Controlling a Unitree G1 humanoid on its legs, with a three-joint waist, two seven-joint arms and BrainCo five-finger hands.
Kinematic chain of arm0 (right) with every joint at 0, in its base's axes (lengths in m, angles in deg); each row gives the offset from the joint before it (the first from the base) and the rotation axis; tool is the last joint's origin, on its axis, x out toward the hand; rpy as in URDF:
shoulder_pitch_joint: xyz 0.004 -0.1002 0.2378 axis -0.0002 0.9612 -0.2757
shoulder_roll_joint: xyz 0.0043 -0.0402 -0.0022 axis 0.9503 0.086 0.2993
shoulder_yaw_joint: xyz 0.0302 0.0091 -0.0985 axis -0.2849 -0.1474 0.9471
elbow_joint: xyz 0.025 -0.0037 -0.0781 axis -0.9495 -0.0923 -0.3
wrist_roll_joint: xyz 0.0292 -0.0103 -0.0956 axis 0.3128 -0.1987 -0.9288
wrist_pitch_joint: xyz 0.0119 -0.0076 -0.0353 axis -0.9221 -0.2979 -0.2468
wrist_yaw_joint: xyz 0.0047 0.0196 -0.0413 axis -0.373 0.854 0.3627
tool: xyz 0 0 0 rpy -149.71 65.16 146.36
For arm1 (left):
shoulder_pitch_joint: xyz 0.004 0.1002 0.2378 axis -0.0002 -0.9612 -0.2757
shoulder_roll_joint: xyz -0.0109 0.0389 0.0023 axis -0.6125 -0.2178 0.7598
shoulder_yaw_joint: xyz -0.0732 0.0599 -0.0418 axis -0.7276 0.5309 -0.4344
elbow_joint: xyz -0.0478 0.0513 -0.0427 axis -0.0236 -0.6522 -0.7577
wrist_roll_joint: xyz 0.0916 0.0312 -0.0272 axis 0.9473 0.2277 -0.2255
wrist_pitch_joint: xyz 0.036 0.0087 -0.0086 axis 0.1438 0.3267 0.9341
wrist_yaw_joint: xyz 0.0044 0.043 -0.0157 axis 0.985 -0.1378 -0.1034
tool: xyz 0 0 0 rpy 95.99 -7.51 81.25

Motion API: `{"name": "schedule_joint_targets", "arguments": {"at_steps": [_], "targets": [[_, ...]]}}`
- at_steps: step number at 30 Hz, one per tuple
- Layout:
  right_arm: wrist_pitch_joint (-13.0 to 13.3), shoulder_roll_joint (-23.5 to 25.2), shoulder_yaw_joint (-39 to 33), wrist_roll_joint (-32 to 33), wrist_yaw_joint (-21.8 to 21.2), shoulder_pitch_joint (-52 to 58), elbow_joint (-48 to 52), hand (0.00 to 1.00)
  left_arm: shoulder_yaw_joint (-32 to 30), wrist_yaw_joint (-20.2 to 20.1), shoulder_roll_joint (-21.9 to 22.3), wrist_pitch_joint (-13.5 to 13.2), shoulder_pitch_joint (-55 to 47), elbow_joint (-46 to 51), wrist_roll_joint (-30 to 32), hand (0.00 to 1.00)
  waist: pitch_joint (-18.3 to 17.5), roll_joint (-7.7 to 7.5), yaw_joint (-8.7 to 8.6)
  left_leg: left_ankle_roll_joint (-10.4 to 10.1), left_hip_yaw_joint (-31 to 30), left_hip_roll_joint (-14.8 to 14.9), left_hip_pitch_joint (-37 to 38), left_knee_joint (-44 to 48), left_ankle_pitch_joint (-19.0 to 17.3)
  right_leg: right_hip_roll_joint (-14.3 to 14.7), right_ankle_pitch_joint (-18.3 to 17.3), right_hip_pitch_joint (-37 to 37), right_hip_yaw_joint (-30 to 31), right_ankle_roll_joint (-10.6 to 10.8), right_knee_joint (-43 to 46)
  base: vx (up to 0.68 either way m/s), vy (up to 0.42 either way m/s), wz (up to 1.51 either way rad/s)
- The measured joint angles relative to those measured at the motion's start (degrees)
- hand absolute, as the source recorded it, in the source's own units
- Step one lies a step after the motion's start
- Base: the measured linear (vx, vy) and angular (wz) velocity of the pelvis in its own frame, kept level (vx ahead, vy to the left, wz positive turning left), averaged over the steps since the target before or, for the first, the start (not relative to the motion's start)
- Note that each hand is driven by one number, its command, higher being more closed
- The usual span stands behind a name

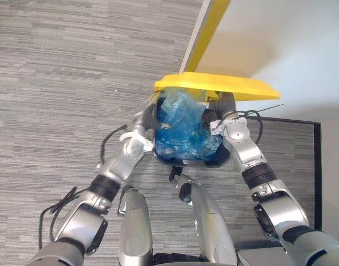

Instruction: Gather rubbish on tea table into small bin, then transfer packed bag to large trash can.

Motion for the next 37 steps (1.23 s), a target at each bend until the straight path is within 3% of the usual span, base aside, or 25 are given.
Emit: {"name": "schedule_joint_targets", "arguments": {"at_steps": [6, 12, 15, 18, 19, 20, 21, 23, 24, 25, 26, 27, 28, 29, 32, 35, 37], "targets": [[-0.6, -0.2, -3.7, -1.7, -0.9, 4.0, -0.8, 0.00, -8.4, -0.3, 1.6, -0.1, -16.2, 1.4, -5.1, 0.00, 0.1, 0.33, 0.28, 0.8, 0.1, -0.7, 2.6, -2.4, 0.9, -0.5, 0.4, 2.2, 0.0, 0.6, -1.4, -0.01, -0.008, 0.03], [-1.2, 0.7, -5.8, -2.5, -2.0, 7.5, -0.8, 0.00, -13.4, -2.8, 7.2, 0.1, -22.3, -11.7, -11.6, 0.00, 0.3, 0.58, 1.14, 0.8, 0.5, -1.4, 5.7, -2.5, 0.9, -1.2, 0.3, 5.1, 0.4, 0.8, -1.4, -0.01, 0.015, -0.02], [-1.2, 3.6, -5.9, -3.9, -2.5, 10.2, -0.7, 0.00, -14.9, -3.8, 9.8, 0.4, -24.1, -19.0, -13.0, 0.00, 0.3, 0.52, 1.51, 1.6, 1.9, -2.5, 7.6, -0.9, 0.5, -1.7, 0.7, 6.7, 1.6, 1.5, -0.9, -0.06, 0.088, -0.25], [-1.2, 6.7, -5.6, -5.0, -3.5, 15.9, -0.8, 0.00, -14.9, -5.2, 11.6, 0.5, -25.5, -22.1, -14.3, 0.00, 0.3, 0.41, 1.18, 2.7, 4.0, -3.1, 9.1, 1.7, 0.1, -2.6, 2.4, 8.6, 3.2, 6.4, -1.5, -0.14, 0.131, -0.28], [-1.3, 7.9, -5.4, -6.2, -4.0, 18.9, -0.7, 0.00, -15.2, -5.3, 12.5, 0.4, -25.7, -23.0, -14.8, 0.00, 0.2, 0.49, 1.00, 2.7, 4.8, -2.2, 9.6, 0.7, 1.2, -3.2, 0.6, 8.2, 2.7, 6.1, 2.5, -0.26, 0.118, -0.05], [-1.3, 9.9, -5.2, -6.3, -5.0, 22.9, -1.1, 0.00, -16.6, -5.5, 12.6, 0.6, -25.9, -24.6, -15.2, 0.00, -0.2, 0.02, 0.03, 2.6, 4.5, -2.1, 10.2, -0.7, 2.5, -4.6, -3.2, 5.9, 3.5, 1.6, 18.1, -0.22, 0.046, 0.00], [-1.3, 10.6, -5.1, -6.3, -5.2, 24.3, -1.4, 0.00, -17.2, -5.5, 12.6, 0.6, -26.1, -25.0, -15.3, 0.00, -0.7, -0.31, -0.11, 2.5, 4.6, -2.1, 10.3, -1.4, 2.9, -4.9, -4.1, 5.5, 4.0, 1.4, 21.9, -0.12, -0.002, 0.09], [-1.3, 15.3, -5.1, -9.0, -6.6, 32.1, -4.6, 0.00, -19.8, -5.3, 13.0, 1.9, -28.4, -26.0, -15.3, 0.00, -5.3, -2.11, -0.29, 1.6, 5.3, -1.7, 11.0, -6.8, 6.0, -6.3, -9.8, 7.0, 7.0, 1.8, 34.3, -0.02, -0.100, -0.10], [-1.3, 17.2, -5.7, -10.9, -6.8, 36.9, -6.7, 0.00, -21.5, -5.3, 13.9, 2.5, -29.9, -26.0, -15.3, 0.00, -8.6, -3.44, -0.13, 1.1, 6.1, -1.5, 10.7, -8.5, 6.7, -7.6, -12.3, 10.9, 8.8, 3.5, 34.0, 0.01, -0.139, -0.24], [-1.3, 17.7, -5.9, -11.3, -6.8, 38.1, -7.7, 0.00, -21.9, -5.1, 14.2, 2.6, -30.1, -26.0, -15.3, 0.00, -9.2, -3.56, 0.00, 1.1, 6.3, -1.4, 10.5, -8.7, 6.7, -7.3, -13.8, 11.7, 9.0, 5.5, 31.4, 0.02, -0.207, -0.34], [-1.7, 18.4, -8.2, -13.0, -6.6, 40.4, -10.8, 0.00, -23.1, -5.0, 15.4, 3.0, -29.6, -26.6, -15.2, 0.00, -10.6, -2.02, -0.10, 1.3, 6.5, -0.1, 10.1, -10.5, 7.4, -4.8, -14.9, 14.0, 7.4, 5.6, 24.2, 0.02, -0.185, -0.58], [-2.5, 19.2, -11.1, -13.1, -6.3, 42.7, -13.5, 0.00, -24.5, -4.9, 16.4, 2.9, -29.7, -26.6, -15.2, 0.00, -13.6, -2.04, 0.49, 3.4, 8.3, 0.6, 10.2, -15.2, 9.8, -3.0, -15.3, 15.9, 7.4, 4.8, 14.8, 0.03, -0.182, -0.60], [-2.7, 19.7, -11.9, -13.1, -6.1, 43.5, -13.9, 0.00, -24.7, -4.9, 16.5, 2.9, -29.8, -26.6, -15.2, 0.00, -14.6, -2.17, 0.52, 4.0, 8.9, 0.6, 10.2, -16.6, 10.6, -2.7, -15.4, 16.1, 7.5, 3.7, 12.4, 0.06, -0.145, -0.64], [-3.0, 19.4, -14.9, -12.9, -5.1, 45.2, -15.7, 0.00, -25.2, -4.8, 17.6, 2.9, -29.5, -27.0, -15.2, 0.00, -16.5, -1.86, 0.12, 3.5, 10.4, 0.5, 11.0, -20.5, 12.8, -2.1, -14.5, 17.4, 7.5, -0.2, 6.2, 0.05, -0.104, -0.40], [-3.1, 18.0, -19.1, -12.7, -3.3, 45.6, -19.7, 0.00, -24.5, -4.6, 20.8, 2.7, -27.4, -29.0, -15.2, 0.00, -19.0, -0.34, -0.94, 3.4, 10.9, 0.4, 14.9, -26.8, 16.8, -1.5, -10.9, 21.0, 7.7, -0.1, -0.3, -0.03, 0.003, -0.08], [-3.1, 18.8, -20.3, -12.6, -2.7, 45.8, -21.4, 0.00, -23.9, -3.6, 21.7, 2.6, -27.5, -30.1, -15.2, 0.00, -21.9, -0.71, -0.77, 1.9, 11.0, 0.1, 16.0, -29.3, 18.4, -1.6, -9.2, 22.2, 7.8, 0.6, -3.7, -0.07, 0.087, 0.06], [-3.0, 19.5, -21.1, -12.5, -2.5, 45.2, -22.3, 0.00, -24.1, -3.4, 21.6, 2.6, -27.5, -30.7, -15.2, 0.00, -22.1, -0.81, -0.74, 2.1, 11.6, -0.6, 16.2, -30.3, 19.4, -1.9, -7.7, 22.8, 8.3, 1.1, -5.7, -0.06, 0.079, -0.01]]}}
